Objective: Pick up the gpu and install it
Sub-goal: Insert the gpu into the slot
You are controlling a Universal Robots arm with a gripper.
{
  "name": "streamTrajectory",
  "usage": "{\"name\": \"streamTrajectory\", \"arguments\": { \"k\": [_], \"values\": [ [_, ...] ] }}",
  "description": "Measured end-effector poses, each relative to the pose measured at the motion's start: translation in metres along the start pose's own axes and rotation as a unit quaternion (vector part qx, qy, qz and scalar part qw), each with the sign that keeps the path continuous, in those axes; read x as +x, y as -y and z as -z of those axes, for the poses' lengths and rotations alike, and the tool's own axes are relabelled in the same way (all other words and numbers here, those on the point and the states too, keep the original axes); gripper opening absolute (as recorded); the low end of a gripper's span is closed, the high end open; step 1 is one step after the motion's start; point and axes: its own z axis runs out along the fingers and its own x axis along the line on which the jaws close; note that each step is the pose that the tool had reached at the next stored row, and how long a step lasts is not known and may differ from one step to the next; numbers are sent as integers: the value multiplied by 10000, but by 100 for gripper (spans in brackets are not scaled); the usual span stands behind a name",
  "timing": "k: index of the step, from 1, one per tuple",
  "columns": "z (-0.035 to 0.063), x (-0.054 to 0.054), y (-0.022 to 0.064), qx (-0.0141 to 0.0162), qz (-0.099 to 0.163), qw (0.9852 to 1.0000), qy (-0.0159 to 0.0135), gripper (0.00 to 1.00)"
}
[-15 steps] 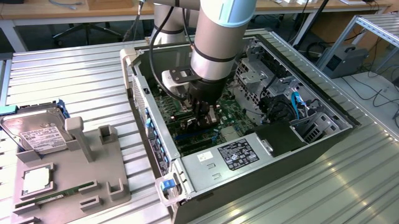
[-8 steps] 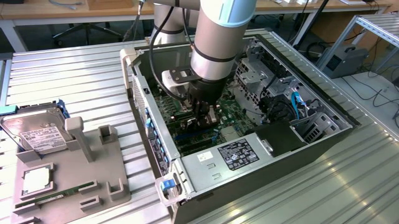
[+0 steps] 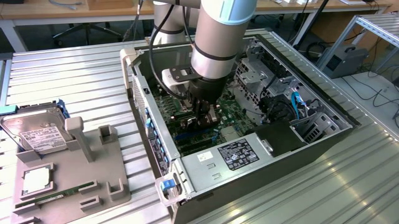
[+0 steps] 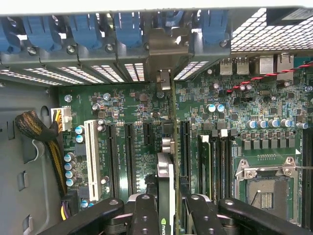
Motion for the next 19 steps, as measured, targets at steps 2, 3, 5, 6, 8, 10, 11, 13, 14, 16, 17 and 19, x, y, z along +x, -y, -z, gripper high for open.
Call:
{"name": "streamTrajectory", "arguments": {
  "k": [2, 3, 5, 6, 8, 10, 11, 13, 14, 16, 17, 19],
  "values": [
    [0, 0, 0, 0, 0, 10000, 0, 27],
    [0, 0, 0, 0, 0, 10000, 0, 27],
    [0, 0, 0, 0, 0, 10000, 0, 27],
    [0, 0, 0, 0, 0, 10000, 0, 27],
    [0, 0, 0, 0, 0, 10000, 0, 27],
    [0, 0, 0, 0, 0, 10000, 0, 27],
    [-1, 0, 0, 0, 0, 10000, 0, 27],
    [-11, 0, 0, 0, 0, 10000, -1, 27],
    [-21, 1, 0, -2, 0, 10000, -9, 27],
    [-39, 2, 0, -1, -3, 10000, -11, 27],
    [-41, 2, 0, 0, -4, 10000, -10, 27],
    [-45, 1, 0, 2, -4, 10000, -4, 27]
  ]
}}
